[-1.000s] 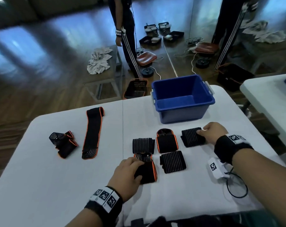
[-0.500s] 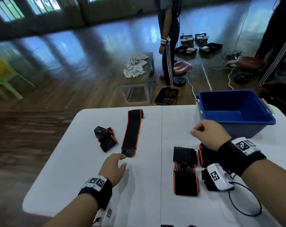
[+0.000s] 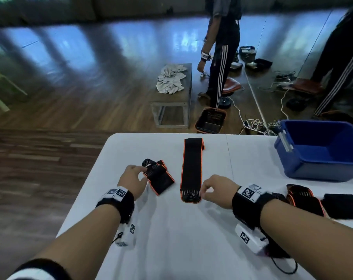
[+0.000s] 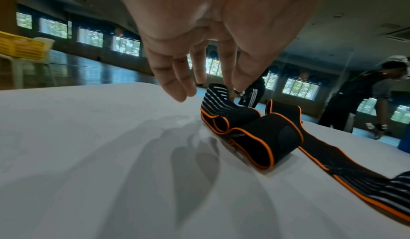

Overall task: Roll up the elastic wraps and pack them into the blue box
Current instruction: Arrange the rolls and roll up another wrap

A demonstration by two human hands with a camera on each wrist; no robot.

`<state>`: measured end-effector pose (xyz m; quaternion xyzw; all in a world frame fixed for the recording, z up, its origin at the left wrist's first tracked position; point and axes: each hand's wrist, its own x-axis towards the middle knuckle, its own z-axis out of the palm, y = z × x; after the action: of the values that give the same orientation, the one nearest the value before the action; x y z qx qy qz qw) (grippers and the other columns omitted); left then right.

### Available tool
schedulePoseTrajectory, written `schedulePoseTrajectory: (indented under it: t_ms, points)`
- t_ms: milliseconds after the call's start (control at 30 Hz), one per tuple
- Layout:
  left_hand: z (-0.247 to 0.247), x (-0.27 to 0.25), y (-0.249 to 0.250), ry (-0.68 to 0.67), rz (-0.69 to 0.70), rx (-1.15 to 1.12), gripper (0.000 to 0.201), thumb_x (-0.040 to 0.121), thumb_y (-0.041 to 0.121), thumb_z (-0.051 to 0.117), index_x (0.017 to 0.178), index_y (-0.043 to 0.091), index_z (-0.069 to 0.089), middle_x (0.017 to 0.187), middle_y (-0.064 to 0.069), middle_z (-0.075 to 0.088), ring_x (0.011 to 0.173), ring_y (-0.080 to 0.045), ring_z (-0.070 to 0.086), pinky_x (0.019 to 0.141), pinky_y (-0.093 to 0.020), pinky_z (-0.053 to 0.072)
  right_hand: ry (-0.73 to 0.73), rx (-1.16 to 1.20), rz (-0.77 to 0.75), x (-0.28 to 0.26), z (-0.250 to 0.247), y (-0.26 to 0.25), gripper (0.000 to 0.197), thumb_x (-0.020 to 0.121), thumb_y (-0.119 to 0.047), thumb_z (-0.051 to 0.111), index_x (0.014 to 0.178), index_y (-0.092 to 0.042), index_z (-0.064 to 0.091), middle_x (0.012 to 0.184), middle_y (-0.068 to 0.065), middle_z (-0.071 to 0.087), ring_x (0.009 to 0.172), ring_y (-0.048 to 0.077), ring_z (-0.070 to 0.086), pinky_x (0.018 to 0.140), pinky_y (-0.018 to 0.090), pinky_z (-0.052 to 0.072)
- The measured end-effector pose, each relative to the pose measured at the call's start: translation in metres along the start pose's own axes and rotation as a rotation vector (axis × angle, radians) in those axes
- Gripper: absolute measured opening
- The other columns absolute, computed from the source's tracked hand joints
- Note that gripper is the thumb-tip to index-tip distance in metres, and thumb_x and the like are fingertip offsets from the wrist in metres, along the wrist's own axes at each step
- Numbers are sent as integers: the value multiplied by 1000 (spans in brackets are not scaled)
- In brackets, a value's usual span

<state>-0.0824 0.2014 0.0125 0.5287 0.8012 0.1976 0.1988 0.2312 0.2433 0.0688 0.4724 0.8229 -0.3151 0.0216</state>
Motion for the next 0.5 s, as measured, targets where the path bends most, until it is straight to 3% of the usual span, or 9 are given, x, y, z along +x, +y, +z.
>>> schedulePoseTrajectory:
  t_ms: [167, 233, 300, 400, 500]
  points:
    - [1, 32, -7, -101, 22, 89, 41, 92, 28, 63, 133, 27, 61, 160, 1, 24, 125, -24, 55, 108, -35, 41, -106, -186, 22, 16, 38, -14, 19, 92, -30, 54, 101, -31, 70, 152, -9, 35, 129, 23, 44, 107, 36, 39]
    - [3, 42, -8, -132, 34, 119, 43, 93, 28, 61, 136, 24, 59, 164, 2, 15, 131, -23, 51, 110, -32, 39, -116, -244, 47, 21, 51, -14, 29, 94, -27, 48, 114, -28, 69, 155, -10, 33, 128, 25, 43, 105, 33, 39]
    - [4, 51, -9, -148, 74, 122, 40, 94, 29, 60, 133, 20, 62, 161, 1, 26, 130, -22, 52, 108, -31, 39, -135, -312, 55, 25, 59, -14, 37, 95, -26, 45, 127, -23, 63, 152, -7, 36, 124, 28, 45, 103, 33, 40]
    - [6, 56, -2, -124, 129, 69, 28, 94, 35, 59, 110, 16, 72, 123, -4, 66, 107, -22, 62, 90, -29, 47, -105, -301, 82, 29, 65, -15, 35, 91, -23, 52, 124, -18, 62, 136, 0, 48, 116, 27, 50, 99, 34, 43]
    - [0, 51, 12, -61, 104, -19, 26, 91, 41, 65, 81, 19, 75, 87, 1, 72, 86, -20, 64, 75, -29, 49, 50, -135, 136, 27, 58, -21, 13, 85, -19, 62, 98, -20, 63, 105, -1, 56, 96, 22, 56, 85, 31, 47]
